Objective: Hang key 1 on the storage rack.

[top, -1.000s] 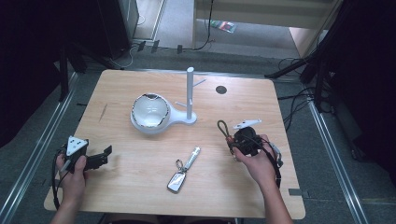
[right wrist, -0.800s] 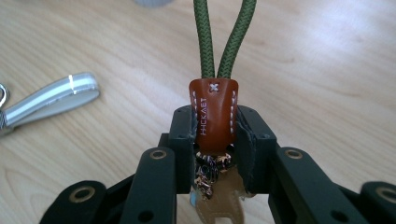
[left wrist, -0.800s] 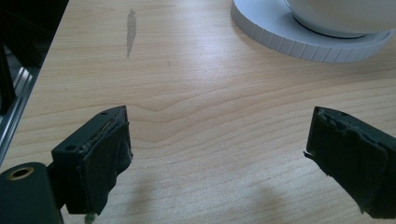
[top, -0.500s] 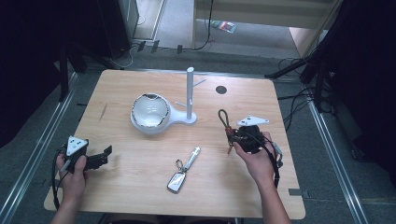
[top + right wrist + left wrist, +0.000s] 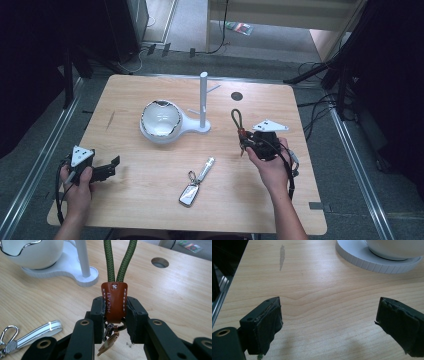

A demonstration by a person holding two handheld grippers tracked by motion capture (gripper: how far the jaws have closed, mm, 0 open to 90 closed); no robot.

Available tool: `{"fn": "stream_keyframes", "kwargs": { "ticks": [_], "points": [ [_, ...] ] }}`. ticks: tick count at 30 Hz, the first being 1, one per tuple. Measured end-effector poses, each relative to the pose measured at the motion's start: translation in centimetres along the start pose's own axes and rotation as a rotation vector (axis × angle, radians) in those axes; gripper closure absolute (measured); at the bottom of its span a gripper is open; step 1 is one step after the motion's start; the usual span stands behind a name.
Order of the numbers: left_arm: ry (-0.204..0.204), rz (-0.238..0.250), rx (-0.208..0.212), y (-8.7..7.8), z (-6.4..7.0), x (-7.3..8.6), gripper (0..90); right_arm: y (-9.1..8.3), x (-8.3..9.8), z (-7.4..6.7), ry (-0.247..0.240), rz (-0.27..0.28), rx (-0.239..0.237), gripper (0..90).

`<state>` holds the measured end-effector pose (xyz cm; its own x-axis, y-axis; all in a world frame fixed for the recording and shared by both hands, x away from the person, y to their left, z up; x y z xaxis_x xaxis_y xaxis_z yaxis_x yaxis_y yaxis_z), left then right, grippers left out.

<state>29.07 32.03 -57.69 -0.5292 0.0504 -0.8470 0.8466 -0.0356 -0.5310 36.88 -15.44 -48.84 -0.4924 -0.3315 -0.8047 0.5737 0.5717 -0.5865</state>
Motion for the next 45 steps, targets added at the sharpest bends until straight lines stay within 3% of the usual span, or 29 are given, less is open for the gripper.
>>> {"fn": "stream_keyframes", "kwargs": {
  "ticks": [23, 45],
  "points": [
    [-0.003, 0.002, 0.0, 0.0, 0.0, 0.0, 6.9, 0.3, -2.9, -0.7, 0.001, 0.135, 0.019, 70.8],
    [-0.011, 0.005, 0.005, 0.0, -0.1, 0.0, 6.9, 1.4, -5.6, -1.7, -0.015, 0.18, 0.0, 70.7]
  ]
}}
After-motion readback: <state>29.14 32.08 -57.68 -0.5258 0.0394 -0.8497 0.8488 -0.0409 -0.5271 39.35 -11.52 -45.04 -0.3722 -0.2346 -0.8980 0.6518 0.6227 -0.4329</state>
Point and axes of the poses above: each handheld gripper's, and its own axes: y roughly forward along the jaws, x roughly out of its underside, z roughly to its right, the point moved 5 cm from there along y, roughly forward along the jaws, and after that the axes turned 8 degrees about -x, right-handed, at the moved point
